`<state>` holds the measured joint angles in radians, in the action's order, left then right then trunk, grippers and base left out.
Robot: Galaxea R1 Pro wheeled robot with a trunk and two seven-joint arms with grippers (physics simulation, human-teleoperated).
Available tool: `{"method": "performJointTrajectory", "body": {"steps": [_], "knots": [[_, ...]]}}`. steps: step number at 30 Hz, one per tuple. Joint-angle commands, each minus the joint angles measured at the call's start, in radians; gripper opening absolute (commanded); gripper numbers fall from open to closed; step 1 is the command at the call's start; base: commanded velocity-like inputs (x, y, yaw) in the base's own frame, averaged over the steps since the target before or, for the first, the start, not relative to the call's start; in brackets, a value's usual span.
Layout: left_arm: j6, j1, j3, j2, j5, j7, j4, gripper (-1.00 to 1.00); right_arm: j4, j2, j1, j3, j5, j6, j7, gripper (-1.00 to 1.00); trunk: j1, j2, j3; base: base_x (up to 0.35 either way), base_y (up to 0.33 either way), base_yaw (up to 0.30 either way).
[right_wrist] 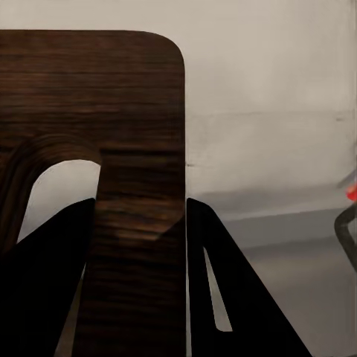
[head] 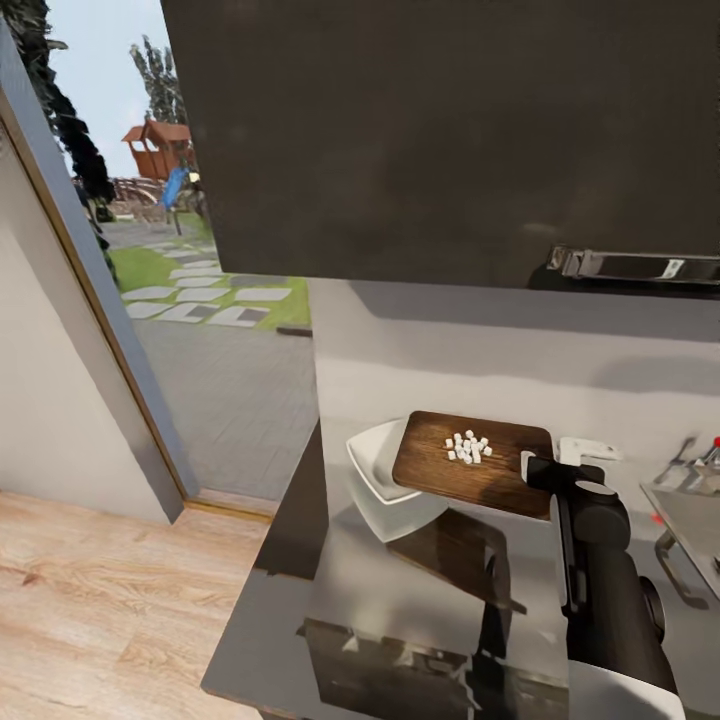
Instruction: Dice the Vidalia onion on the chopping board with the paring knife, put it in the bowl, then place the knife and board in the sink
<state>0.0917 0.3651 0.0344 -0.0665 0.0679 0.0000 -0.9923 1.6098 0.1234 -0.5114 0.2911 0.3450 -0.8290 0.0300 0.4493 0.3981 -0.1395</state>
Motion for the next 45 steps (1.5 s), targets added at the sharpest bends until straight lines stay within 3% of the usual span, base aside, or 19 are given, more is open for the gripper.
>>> {"method": "performJointTrajectory", "body": {"steps": [1, 7, 10, 14, 23, 27, 30, 45], "knots": [[0.002, 0.000, 0.002, -0.001, 0.007, 0.000, -0.001, 1.00, 0.001, 0.001, -0.001, 0.000, -0.003, -0.004, 0.004, -1.00, 0.001, 0.002, 0.000, 0.000, 0.000, 0.000], [0.002, 0.000, 0.002, -0.001, 0.007, 0.000, 0.000, 1.00, 0.000, 0.001, -0.001, -0.006, -0.003, -0.004, 0.024, -1.00, 0.001, 0.002, 0.009, 0.000, 0.000, 0.000], [0.002, 0.000, 0.002, -0.001, 0.007, 0.000, 0.000, 1.00, -0.001, 0.001, -0.001, -0.055, -0.003, -0.004, 0.113, -1.00, 0.001, 0.002, 0.013, 0.000, 0.000, 0.000], [0.002, 0.000, 0.002, -0.001, 0.007, 0.000, -0.001, 1.00, -0.001, 0.001, -0.001, -0.076, -0.003, -0.004, 0.148, -1.00, 0.001, 0.002, 0.018, 0.000, 0.000, 0.000], [0.002, 0.000, 0.002, -0.001, 0.007, 0.000, -0.002, 1.00, -0.002, 0.003, -0.001, -0.083, -0.007, -0.005, 0.154, -1.00, 0.001, 0.002, 0.019, 0.000, 0.000, 0.000], [0.002, 0.000, 0.002, -0.001, 0.007, 0.000, -0.002, 1.00, -0.003, 0.004, -0.001, -0.138, -0.006, -0.021, 0.170, -1.00, 0.001, 0.002, 0.019, 0.000, 0.000, 0.000], [0.002, 0.000, 0.002, -0.001, 0.007, 0.000, -0.002, 1.00, -0.004, 0.004, -0.001, -0.156, -0.007, -0.047, 0.180, -1.00, 0.001, 0.002, 0.019, 0.000, 0.000, 0.000], [0.002, 0.000, 0.002, -0.001, 0.007, 0.000, -0.003, 1.00, -0.004, 0.003, -0.001, -0.159, -0.006, -0.119, 0.182, -1.00, 0.001, 0.002, 0.019, 0.000, 0.000, 0.000]]}}
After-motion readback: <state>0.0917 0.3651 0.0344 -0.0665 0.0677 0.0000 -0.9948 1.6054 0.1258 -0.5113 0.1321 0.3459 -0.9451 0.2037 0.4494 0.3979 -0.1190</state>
